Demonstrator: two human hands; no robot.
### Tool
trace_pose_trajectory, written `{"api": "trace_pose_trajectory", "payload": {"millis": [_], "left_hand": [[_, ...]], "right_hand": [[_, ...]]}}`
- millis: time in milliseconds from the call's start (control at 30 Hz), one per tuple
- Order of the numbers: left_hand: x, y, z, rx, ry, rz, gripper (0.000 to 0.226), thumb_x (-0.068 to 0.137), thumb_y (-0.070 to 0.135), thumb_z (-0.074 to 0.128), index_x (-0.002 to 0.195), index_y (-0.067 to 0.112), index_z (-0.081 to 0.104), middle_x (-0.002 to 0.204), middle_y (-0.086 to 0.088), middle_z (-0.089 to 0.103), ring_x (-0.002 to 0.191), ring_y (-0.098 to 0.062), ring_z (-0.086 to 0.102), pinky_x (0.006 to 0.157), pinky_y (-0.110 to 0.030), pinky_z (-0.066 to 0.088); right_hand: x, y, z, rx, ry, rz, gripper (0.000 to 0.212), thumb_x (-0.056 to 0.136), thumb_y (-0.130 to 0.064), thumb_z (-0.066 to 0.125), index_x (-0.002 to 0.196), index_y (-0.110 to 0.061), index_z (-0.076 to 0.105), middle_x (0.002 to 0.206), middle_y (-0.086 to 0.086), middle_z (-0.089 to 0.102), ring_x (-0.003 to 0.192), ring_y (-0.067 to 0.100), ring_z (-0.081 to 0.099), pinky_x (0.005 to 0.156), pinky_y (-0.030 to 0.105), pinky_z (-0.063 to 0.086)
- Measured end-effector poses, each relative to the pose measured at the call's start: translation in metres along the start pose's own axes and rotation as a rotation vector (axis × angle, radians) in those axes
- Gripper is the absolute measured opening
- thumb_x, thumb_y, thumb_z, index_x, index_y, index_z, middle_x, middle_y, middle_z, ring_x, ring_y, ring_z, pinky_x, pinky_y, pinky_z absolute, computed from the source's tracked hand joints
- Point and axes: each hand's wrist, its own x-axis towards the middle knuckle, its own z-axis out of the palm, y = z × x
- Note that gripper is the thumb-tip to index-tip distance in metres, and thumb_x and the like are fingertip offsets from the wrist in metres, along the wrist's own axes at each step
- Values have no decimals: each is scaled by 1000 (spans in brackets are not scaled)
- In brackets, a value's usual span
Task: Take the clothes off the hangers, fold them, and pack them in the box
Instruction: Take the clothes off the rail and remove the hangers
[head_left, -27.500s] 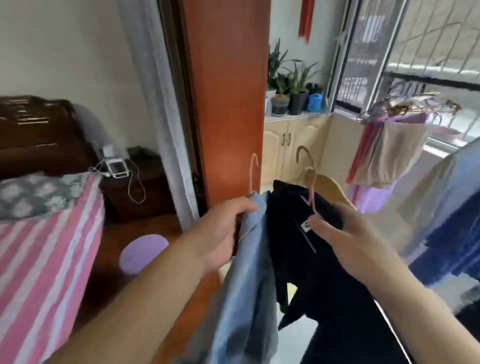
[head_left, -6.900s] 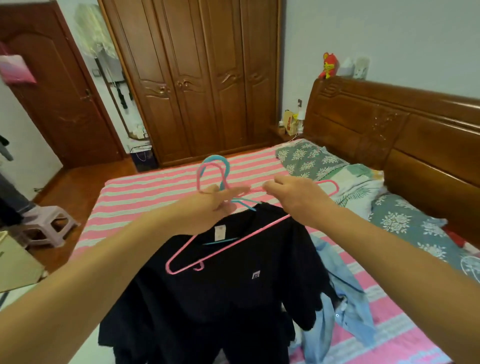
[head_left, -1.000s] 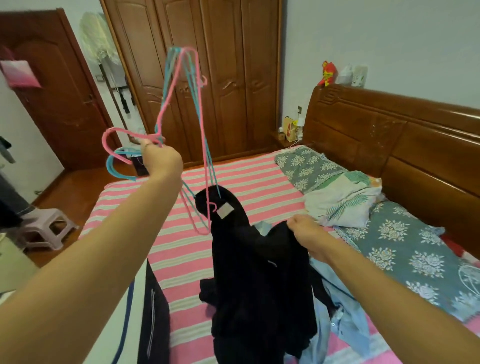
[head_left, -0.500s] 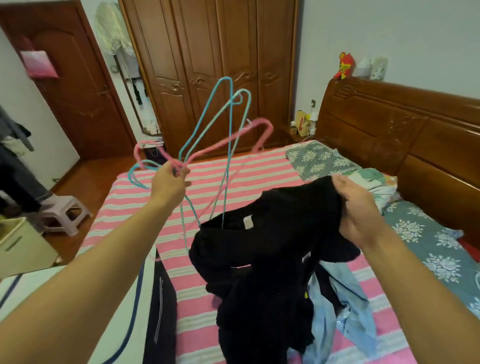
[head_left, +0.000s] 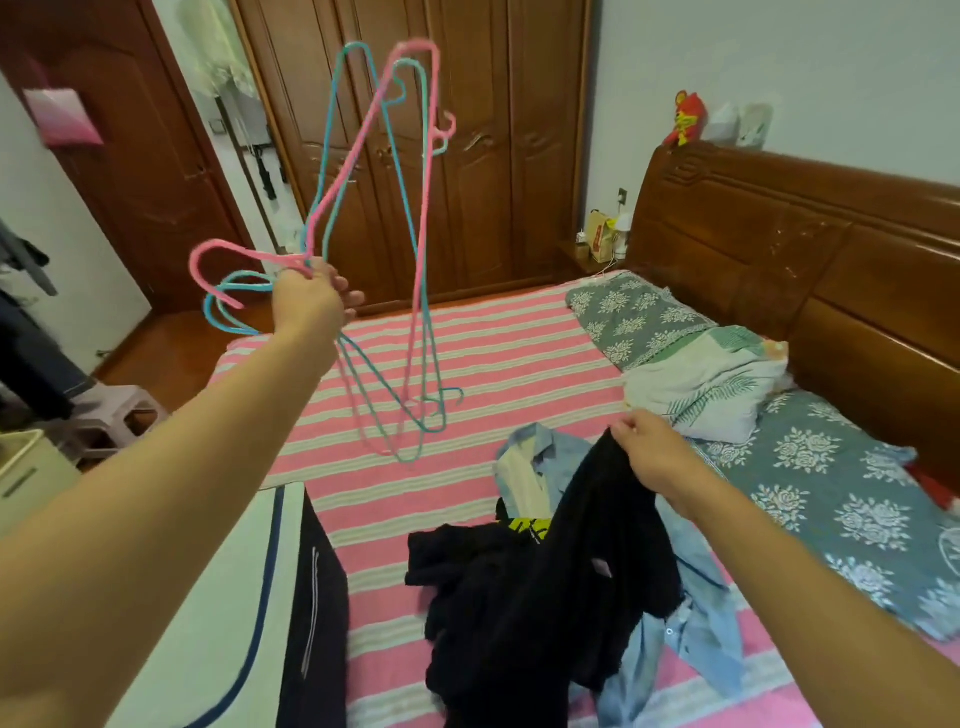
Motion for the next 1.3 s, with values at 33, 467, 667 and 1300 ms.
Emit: {"api": "trace_pose_trajectory", "payload": {"millis": [33, 467, 667, 1300], "left_hand": [[-1, -3, -5, 95, 25, 51, 25, 110, 25, 37, 90, 18, 50, 83, -4, 56, 73, -19, 64, 70, -38, 57], [5, -48, -53, 588, 64, 90, 19, 104, 16, 44, 121, 14, 52, 114, -14, 61, 106, -37, 58, 95, -53, 52], [8, -66, -80, 511, 57, 72, 26, 106, 19, 42, 129, 13, 52, 118, -12, 59, 108, -30, 55, 89, -44, 48], [-185, -109, -41, 554, -1395, 742, 20, 101, 30, 52, 82, 26, 51, 66, 3, 51, 74, -27, 60, 59, -35, 31]], "right_hand": [[-2, -8, -5, 24, 24, -41, 25, 105, -25, 44, 104, -4, 59, 97, 10, 61, 87, 24, 55, 76, 38, 41], [0, -200, -95, 1164, -13, -486, 37, 106, -29, 40, 131, -5, 55, 129, 25, 62, 116, 39, 65, 92, 56, 55], [68, -176, -23, 768, 247, -156, 24, 105, -20, 41, 119, -11, 58, 120, 13, 65, 112, 28, 65, 96, 45, 56], [-270, -21, 40, -485, 493, -129, 55, 97, -46, 52, 131, -4, 60, 133, 18, 59, 125, 28, 49, 111, 39, 33]]}}
